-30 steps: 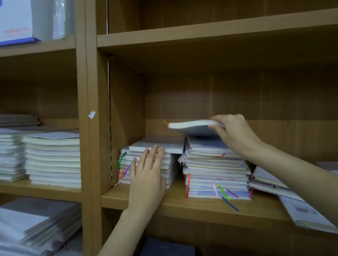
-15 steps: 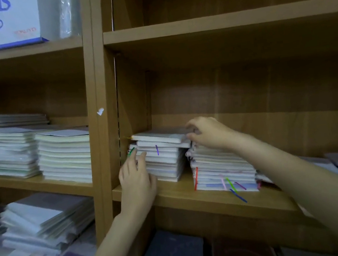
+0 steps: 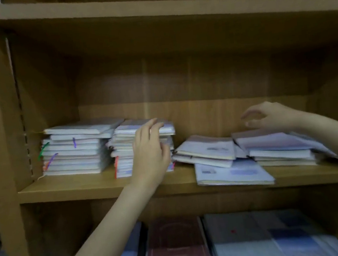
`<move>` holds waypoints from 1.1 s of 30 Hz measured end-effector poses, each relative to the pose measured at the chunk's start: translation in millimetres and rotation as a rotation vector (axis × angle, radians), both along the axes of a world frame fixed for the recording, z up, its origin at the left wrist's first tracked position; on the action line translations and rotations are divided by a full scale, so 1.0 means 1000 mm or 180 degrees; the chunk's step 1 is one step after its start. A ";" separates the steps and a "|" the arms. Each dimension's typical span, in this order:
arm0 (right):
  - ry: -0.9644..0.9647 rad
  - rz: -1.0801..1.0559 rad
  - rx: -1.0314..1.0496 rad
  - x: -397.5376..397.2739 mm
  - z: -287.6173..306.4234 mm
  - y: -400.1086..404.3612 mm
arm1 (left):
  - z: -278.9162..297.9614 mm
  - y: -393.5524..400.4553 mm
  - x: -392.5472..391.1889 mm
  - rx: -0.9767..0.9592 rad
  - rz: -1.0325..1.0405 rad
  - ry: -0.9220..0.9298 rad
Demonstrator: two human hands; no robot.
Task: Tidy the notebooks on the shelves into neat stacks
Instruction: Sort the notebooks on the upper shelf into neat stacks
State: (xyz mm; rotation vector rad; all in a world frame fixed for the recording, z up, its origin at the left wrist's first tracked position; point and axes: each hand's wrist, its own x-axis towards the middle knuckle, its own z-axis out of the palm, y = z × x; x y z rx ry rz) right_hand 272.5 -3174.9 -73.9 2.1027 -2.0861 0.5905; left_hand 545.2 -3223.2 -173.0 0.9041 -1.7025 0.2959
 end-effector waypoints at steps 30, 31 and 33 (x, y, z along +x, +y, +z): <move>-0.0040 -0.0822 -0.0311 -0.184 -0.049 0.025 | 0.021 -0.021 -0.205 0.1384 -0.1089 -0.1943; -0.0275 -0.0836 -0.0043 -0.182 -0.048 0.021 | 0.021 -0.020 -0.205 0.1390 -0.1081 -0.1936; -0.0406 -0.0886 0.0389 -0.178 -0.050 0.013 | 0.021 -0.020 -0.205 0.1435 -0.1093 -0.1898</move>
